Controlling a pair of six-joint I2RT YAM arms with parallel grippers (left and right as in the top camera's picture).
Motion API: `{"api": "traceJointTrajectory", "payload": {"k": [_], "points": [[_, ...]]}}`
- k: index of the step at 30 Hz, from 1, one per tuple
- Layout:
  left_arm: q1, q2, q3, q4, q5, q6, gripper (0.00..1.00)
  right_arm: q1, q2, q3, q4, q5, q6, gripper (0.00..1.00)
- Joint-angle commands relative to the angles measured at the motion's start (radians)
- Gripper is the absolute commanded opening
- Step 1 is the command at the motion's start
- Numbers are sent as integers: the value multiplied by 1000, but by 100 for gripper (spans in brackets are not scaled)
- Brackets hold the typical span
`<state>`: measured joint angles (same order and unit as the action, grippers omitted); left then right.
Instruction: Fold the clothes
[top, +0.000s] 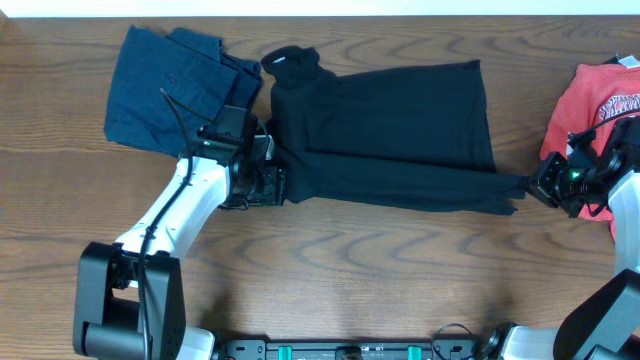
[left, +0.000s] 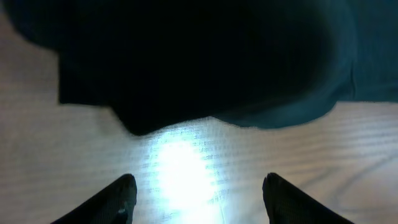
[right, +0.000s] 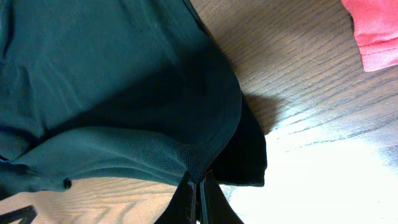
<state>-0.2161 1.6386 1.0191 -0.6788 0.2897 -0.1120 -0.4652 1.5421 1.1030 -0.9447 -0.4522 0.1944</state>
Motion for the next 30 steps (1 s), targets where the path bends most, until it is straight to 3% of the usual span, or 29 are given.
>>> {"api": "traceJointTrajectory", "payload": {"k": [1,7,15,21,25,30], "points": [[2,8,-21,56,17,-23,67,8,3,8,2,3,11,1],[2,8,-89,240,9,-19,66,8,3,8,2,3,11,1],[2,11,-121,345,9,-19,53,8,3,8,2,3,11,1],[2,22,-121,362,18,-25,12,8,3,8,-1,3,10,1],[2,22,-121,364,25,-36,6,8,3,8,-2,3,11,1],[3,9,-96,286,43,-35,6,7,3,8,-6,3,10,1]]}}
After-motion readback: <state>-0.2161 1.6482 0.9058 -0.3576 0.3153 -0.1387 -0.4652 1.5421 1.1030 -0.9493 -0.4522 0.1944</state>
